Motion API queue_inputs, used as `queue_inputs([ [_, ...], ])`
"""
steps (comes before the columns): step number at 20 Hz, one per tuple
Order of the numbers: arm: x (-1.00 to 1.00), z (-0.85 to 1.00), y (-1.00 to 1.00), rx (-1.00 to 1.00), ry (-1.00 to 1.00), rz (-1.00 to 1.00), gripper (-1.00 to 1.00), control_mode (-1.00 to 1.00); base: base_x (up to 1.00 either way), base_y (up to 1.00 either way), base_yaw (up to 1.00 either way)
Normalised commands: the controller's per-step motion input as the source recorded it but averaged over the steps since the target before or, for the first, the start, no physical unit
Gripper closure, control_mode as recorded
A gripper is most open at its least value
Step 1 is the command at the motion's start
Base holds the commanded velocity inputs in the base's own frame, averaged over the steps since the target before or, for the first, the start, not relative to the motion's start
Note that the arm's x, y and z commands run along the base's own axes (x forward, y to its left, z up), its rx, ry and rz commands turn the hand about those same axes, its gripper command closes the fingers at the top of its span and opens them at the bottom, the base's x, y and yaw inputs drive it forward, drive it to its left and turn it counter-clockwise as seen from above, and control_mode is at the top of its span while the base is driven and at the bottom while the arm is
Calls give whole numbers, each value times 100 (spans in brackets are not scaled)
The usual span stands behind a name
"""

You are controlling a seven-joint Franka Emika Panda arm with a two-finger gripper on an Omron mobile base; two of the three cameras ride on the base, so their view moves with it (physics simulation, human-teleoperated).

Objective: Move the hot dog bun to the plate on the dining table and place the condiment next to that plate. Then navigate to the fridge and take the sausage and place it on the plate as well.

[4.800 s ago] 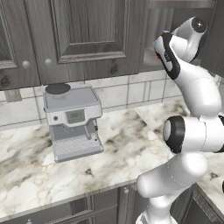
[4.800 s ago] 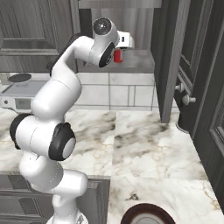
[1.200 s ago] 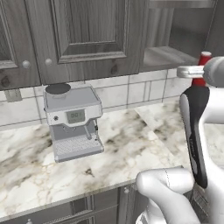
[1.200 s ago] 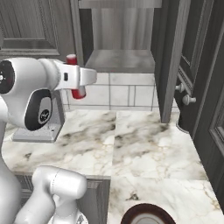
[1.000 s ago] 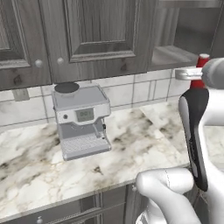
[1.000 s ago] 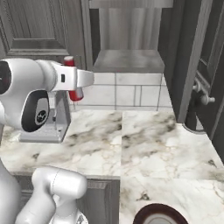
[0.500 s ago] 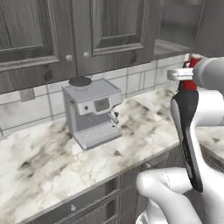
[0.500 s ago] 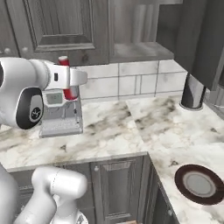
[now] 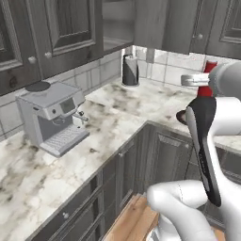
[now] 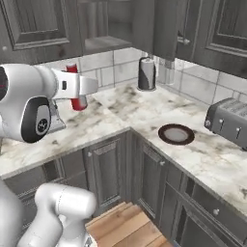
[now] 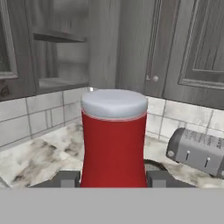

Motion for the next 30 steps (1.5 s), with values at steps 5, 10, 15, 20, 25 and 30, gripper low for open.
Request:
queue_inputs([
  [5, 0, 0, 0, 0, 0, 0, 100, 100, -100, 22, -63],
  [10, 0, 0, 0, 0, 0, 0, 100, 100, -100, 3, -58],
  [15, 0, 0, 0, 0, 0, 0, 100, 100, -100, 0, -54],
  [20, 0, 0, 0, 0, 0, 0, 100, 100, -100, 0, -52],
  [25, 0, 0, 0, 0, 0, 0, 100, 100, -100, 0, -50],
  [30, 0, 0, 0, 0, 0, 0, 100, 100, -100, 0, -42],
])
